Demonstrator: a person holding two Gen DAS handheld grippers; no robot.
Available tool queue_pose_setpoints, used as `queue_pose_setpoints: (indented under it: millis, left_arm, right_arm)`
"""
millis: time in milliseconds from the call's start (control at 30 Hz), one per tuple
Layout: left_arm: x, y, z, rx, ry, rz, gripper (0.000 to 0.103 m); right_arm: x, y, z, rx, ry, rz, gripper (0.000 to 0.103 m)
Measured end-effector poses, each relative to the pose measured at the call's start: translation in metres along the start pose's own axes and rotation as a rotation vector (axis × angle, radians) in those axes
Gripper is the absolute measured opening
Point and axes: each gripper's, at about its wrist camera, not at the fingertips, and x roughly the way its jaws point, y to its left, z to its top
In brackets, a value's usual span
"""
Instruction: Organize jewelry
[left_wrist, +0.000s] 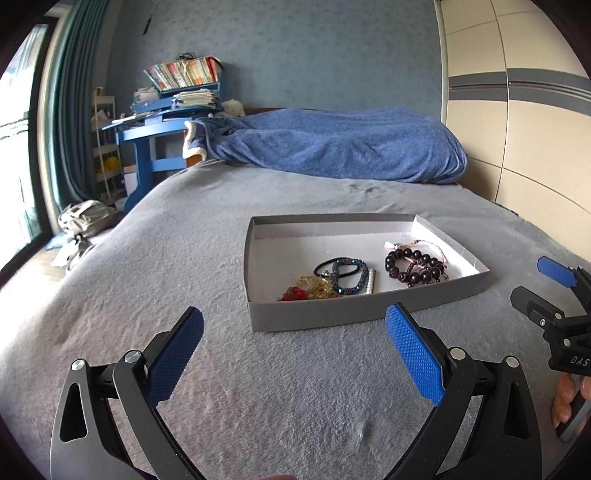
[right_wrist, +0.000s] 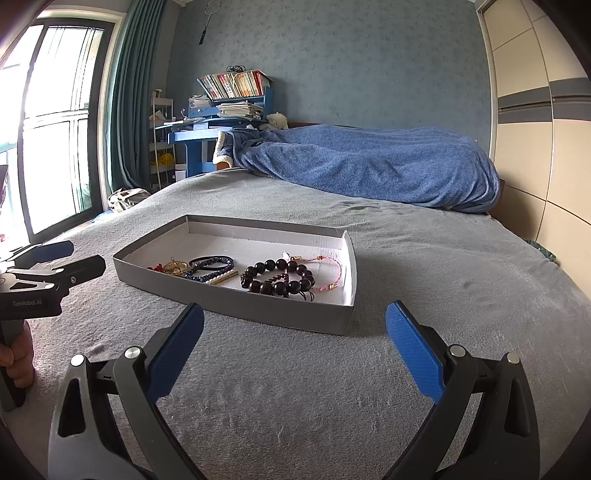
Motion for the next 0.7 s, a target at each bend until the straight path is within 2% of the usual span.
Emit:
queue_pose_setpoints:
  millis: [567,700]
  left_arm:
    - [0.002,0.002,-0.001,-0.004,0.011,-0.002,0.098]
    - [0.009,0.011,0.002,-0.038,0.053,-0.014,0.098]
  right_arm:
    - [0.001,-0.001,0.000,0.001,0.002,0.001,0.097]
    - [0.002,-0.001,0.000,0.000,0.005,0.002,0.097]
